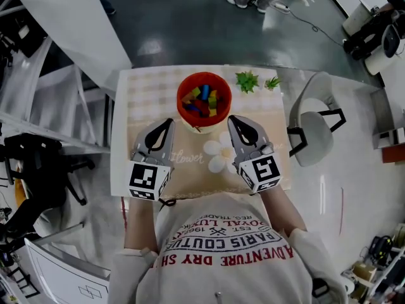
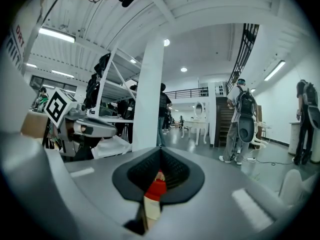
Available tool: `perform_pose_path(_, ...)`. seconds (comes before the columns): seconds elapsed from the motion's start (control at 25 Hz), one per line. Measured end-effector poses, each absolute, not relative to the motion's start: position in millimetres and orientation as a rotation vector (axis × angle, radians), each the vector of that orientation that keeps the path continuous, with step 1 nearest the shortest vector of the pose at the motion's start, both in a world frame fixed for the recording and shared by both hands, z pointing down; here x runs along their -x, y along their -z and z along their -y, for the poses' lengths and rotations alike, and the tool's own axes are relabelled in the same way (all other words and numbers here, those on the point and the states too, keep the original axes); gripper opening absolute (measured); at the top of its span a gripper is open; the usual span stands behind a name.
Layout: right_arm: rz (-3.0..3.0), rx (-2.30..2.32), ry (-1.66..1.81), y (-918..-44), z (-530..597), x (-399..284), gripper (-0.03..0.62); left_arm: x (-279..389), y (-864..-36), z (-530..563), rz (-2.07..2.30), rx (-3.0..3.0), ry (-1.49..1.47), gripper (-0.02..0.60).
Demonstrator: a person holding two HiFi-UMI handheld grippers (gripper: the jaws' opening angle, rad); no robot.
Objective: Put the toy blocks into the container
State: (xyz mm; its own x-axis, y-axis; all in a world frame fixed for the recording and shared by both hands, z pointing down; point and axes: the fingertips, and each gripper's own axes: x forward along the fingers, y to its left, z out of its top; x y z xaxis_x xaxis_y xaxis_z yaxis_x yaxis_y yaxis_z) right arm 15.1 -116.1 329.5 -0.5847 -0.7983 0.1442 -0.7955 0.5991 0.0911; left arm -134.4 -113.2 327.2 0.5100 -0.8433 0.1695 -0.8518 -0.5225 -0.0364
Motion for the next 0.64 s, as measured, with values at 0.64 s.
perform_pose_path(0.64, 2.641, -1.334, 0.003, -334.9, 111.7, -7.9, 0.002, 136.5, -331.2, 111.9, 1.501, -2.672, -0.272, 0.008)
